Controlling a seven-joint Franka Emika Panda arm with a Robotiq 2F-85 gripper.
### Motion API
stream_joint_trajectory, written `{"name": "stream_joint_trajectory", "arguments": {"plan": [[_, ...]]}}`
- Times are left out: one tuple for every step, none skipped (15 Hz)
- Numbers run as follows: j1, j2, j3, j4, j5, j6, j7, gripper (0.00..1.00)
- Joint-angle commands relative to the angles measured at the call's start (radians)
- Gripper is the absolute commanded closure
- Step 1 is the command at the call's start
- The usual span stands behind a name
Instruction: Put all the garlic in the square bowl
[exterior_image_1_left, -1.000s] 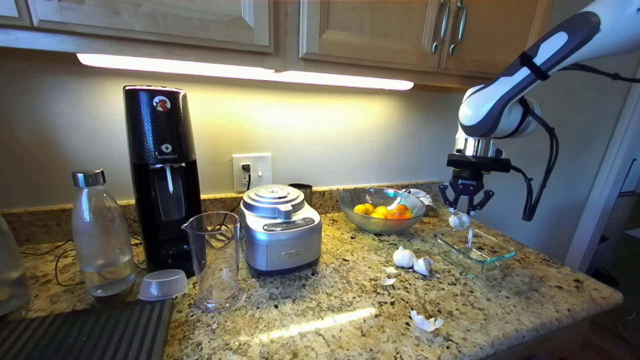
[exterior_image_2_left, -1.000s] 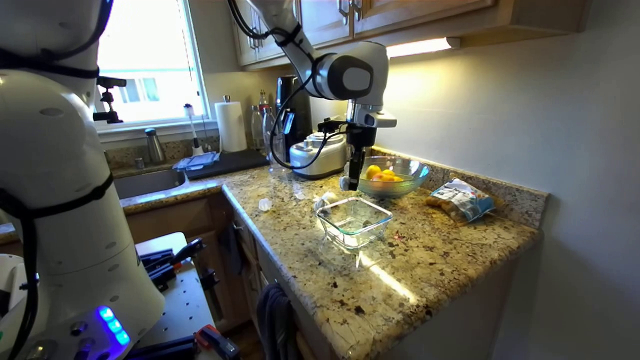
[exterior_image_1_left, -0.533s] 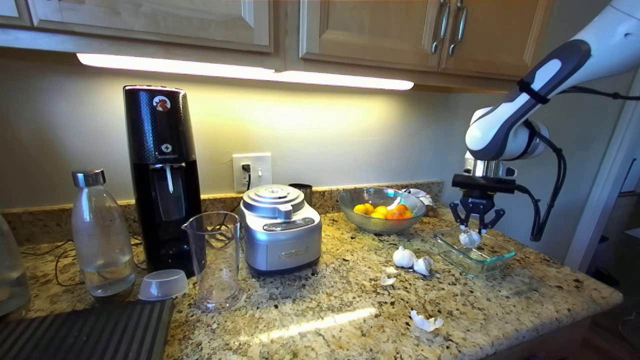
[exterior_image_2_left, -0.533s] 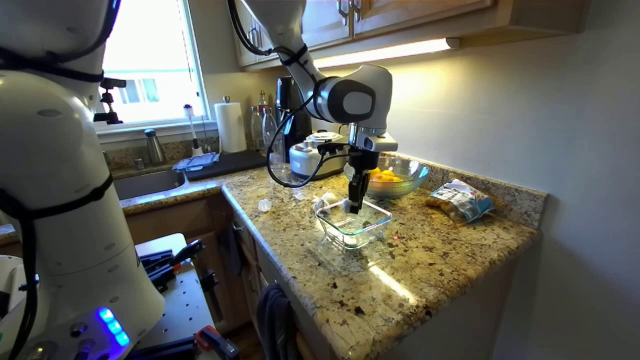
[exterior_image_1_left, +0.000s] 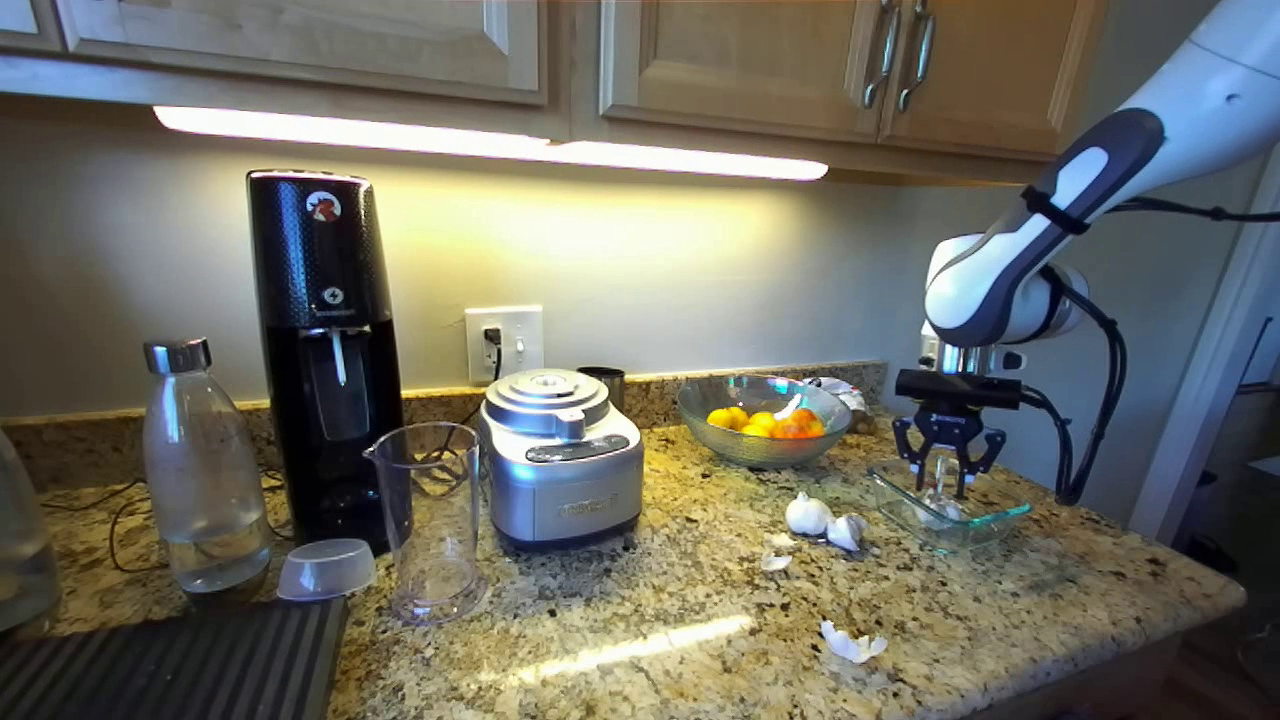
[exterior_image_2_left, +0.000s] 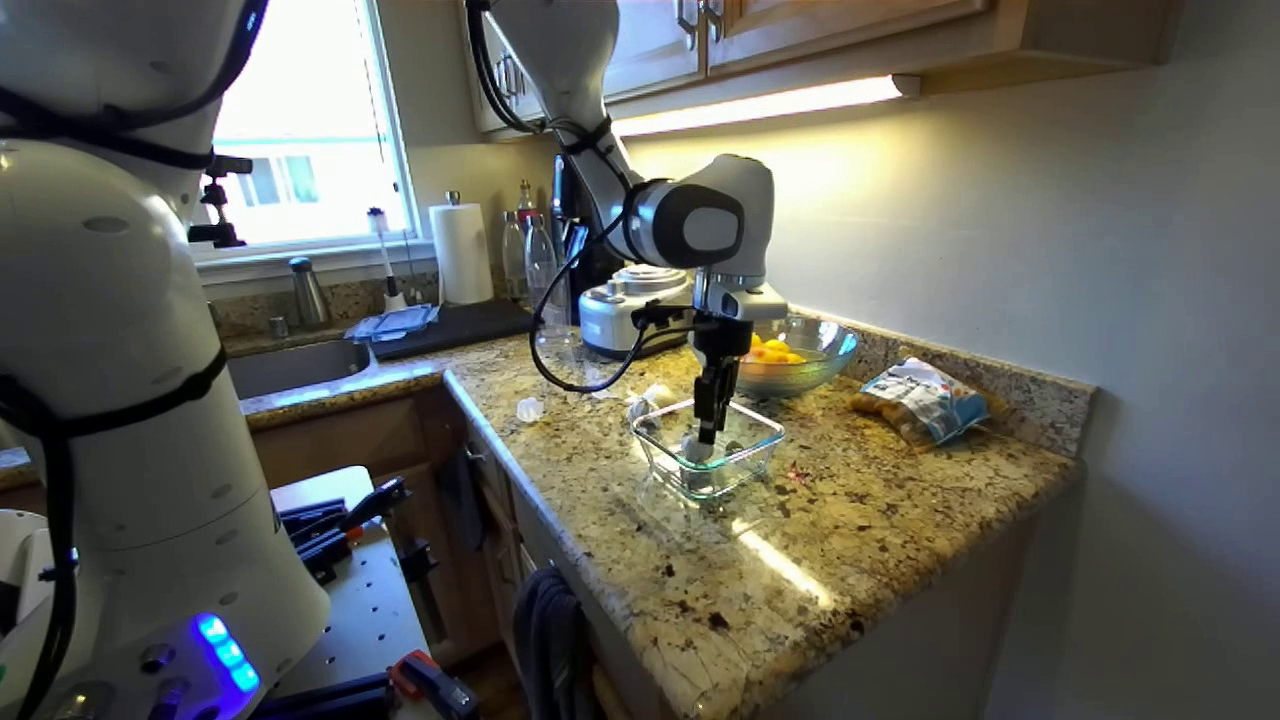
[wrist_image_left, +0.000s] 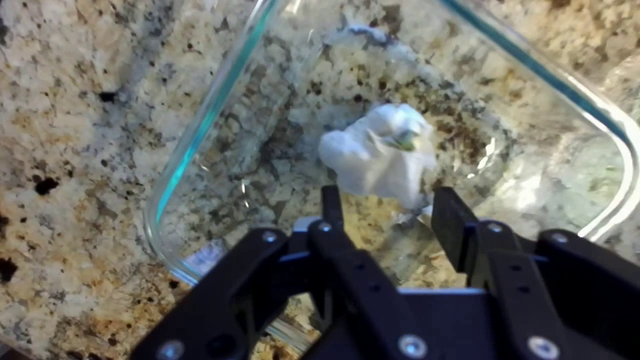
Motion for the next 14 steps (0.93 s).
{"name": "stream_joint_trajectory", "arguments": {"plan": [[0.042,-0.177,-0.009,-0.102,-0.090,-0.015,0.042,0.18],[0.042,-0.215,0.003,-0.112,-0.104,-0.025,0.033,0.12],[0.042,-0.251,0.019,-0.121,-0.112,-0.037,0.022,0.05],[0.037,-0.280,0.039,-0.125,-0.113,-0.046,0.005,0.02],[0.033,-0.298,0.060,-0.122,-0.110,-0.052,-0.007,0.00],[0.027,-0.312,0.084,-0.118,-0.095,-0.056,-0.030,0.00],[0.021,-0.311,0.112,-0.105,-0.062,-0.059,-0.070,0.00],[0.019,-0.301,0.135,-0.091,-0.035,-0.057,-0.109,0.00],[0.016,-0.282,0.160,-0.073,-0.001,-0.054,-0.182,0.00],[0.017,-0.264,0.178,-0.057,0.015,-0.067,-0.231,0.00],[0.023,-0.238,0.192,-0.037,0.015,-0.082,-0.273,0.00],[0.027,-0.215,0.204,-0.022,0.012,-0.094,-0.313,0.00],[0.031,-0.188,0.212,-0.004,0.001,-0.112,-0.347,0.00],[0.034,-0.162,0.219,0.013,-0.009,-0.125,-0.383,0.00]]}}
